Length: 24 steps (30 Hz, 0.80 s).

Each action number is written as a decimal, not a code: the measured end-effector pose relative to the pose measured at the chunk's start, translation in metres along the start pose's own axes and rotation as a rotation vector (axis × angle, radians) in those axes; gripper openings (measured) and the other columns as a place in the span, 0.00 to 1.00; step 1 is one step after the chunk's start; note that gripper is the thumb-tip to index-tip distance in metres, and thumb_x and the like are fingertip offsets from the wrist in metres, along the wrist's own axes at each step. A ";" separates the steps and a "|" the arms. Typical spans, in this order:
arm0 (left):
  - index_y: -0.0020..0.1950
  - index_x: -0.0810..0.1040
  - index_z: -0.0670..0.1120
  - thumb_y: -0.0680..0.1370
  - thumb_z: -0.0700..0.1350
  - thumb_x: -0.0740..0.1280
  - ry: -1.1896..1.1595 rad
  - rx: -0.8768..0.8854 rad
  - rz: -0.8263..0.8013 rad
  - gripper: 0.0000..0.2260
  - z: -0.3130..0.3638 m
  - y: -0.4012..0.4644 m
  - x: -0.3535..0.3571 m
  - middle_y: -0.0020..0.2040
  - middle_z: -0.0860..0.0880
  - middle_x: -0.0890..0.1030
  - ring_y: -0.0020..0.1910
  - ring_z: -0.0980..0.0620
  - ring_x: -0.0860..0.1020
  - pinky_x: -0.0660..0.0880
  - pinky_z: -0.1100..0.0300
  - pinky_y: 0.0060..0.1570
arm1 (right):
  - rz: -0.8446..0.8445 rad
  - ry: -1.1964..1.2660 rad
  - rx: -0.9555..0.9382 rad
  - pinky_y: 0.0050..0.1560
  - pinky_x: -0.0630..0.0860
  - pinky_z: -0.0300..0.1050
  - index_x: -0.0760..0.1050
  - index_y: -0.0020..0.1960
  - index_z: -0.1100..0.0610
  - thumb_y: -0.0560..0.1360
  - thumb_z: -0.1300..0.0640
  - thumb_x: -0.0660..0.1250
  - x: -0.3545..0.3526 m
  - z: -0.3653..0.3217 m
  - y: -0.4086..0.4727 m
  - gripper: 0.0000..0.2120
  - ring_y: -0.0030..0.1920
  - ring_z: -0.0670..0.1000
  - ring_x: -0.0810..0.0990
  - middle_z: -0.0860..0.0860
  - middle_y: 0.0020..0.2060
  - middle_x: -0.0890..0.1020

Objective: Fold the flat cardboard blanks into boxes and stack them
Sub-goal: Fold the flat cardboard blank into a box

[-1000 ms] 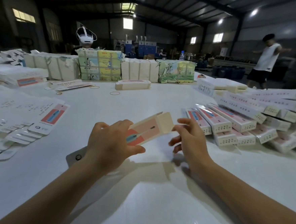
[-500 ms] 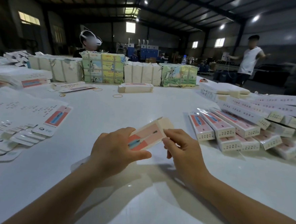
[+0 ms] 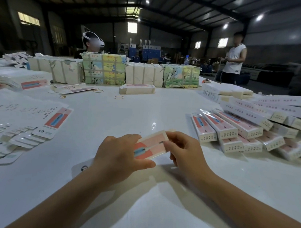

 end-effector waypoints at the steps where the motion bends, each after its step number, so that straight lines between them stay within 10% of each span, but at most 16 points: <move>1: 0.63 0.69 0.55 0.66 0.72 0.61 0.028 -0.003 0.004 0.32 0.002 0.000 0.001 0.56 0.56 0.77 0.41 0.54 0.76 0.74 0.64 0.44 | -0.009 0.002 0.013 0.28 0.69 0.31 0.81 0.46 0.49 0.76 0.65 0.62 0.000 0.000 0.000 0.13 0.28 0.40 0.74 0.43 0.32 0.81; 8: 0.58 0.69 0.55 0.62 0.75 0.53 0.036 -0.045 0.052 0.34 0.010 0.001 0.004 0.53 0.58 0.76 0.37 0.55 0.74 0.73 0.66 0.40 | -0.010 0.058 0.036 0.30 0.70 0.28 0.81 0.44 0.45 0.79 0.63 0.61 -0.002 -0.002 0.004 0.16 0.30 0.38 0.77 0.41 0.33 0.82; 15: 0.58 0.70 0.57 0.61 0.76 0.50 -0.031 -0.091 0.116 0.35 0.014 0.001 0.005 0.49 0.60 0.76 0.39 0.55 0.76 0.77 0.62 0.42 | 0.252 0.060 0.169 0.45 0.74 0.30 0.76 0.56 0.43 0.73 0.51 0.71 -0.010 0.006 0.005 0.12 0.53 0.47 0.75 0.46 0.57 0.72; 19: 0.60 0.71 0.57 0.61 0.77 0.52 -0.099 -0.088 0.102 0.36 0.014 0.003 0.006 0.51 0.59 0.77 0.42 0.55 0.77 0.78 0.61 0.42 | 0.059 0.482 0.342 0.47 0.80 0.46 0.83 0.49 0.48 0.77 0.55 0.65 0.001 0.003 0.005 0.08 0.50 0.52 0.83 0.52 0.46 0.85; 24: 0.59 0.70 0.58 0.59 0.77 0.51 -0.142 -0.098 0.065 0.37 0.015 0.004 0.009 0.46 0.62 0.73 0.37 0.56 0.76 0.67 0.69 0.32 | 0.093 0.368 0.198 0.41 0.80 0.41 0.81 0.48 0.53 0.81 0.57 0.60 0.003 0.003 0.005 0.11 0.44 0.52 0.85 0.53 0.40 0.84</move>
Point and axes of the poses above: each hand's wrist, its own y-axis towards the middle knuckle, its own x-axis out of the palm, z = x × y, the point moved 3 cm from there along y, towards the middle knuckle
